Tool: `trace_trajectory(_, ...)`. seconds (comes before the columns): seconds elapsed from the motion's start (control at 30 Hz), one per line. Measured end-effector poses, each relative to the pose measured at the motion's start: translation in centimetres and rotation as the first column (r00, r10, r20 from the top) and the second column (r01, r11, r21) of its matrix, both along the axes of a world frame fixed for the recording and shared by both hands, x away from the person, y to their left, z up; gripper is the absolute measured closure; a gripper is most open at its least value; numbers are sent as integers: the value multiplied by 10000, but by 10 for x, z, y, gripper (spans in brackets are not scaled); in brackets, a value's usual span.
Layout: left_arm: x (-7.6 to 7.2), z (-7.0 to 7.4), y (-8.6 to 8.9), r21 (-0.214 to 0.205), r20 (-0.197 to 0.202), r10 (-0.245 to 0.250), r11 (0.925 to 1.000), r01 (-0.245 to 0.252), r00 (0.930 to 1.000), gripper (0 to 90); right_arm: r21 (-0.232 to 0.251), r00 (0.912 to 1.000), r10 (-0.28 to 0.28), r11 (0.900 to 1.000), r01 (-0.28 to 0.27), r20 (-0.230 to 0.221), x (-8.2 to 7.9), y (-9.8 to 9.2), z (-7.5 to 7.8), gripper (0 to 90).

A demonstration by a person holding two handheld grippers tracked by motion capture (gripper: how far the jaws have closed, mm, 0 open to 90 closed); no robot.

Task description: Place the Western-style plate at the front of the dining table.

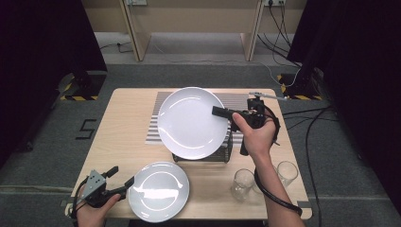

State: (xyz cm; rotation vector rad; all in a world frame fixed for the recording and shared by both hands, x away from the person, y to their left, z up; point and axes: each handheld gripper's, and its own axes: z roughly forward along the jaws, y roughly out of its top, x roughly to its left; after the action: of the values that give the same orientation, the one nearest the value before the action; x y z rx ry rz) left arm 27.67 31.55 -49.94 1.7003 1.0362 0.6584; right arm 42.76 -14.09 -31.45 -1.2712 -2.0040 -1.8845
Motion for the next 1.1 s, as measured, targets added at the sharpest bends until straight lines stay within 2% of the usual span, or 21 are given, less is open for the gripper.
trace_trajectory(0.3, 0, 0, 1, -10, 26, 35, 10000, -35, 10000, 225, 196, 9999, -27, 9998, 30, -148, 4, 0, -1, 855)
trace_trajectory(1.1, 0, 0, 1, -32, 19, 31, 10000, -31, 10000, 225, 338, 9997, -93, 9994, 101, -245, 11, 1, 3, 855)
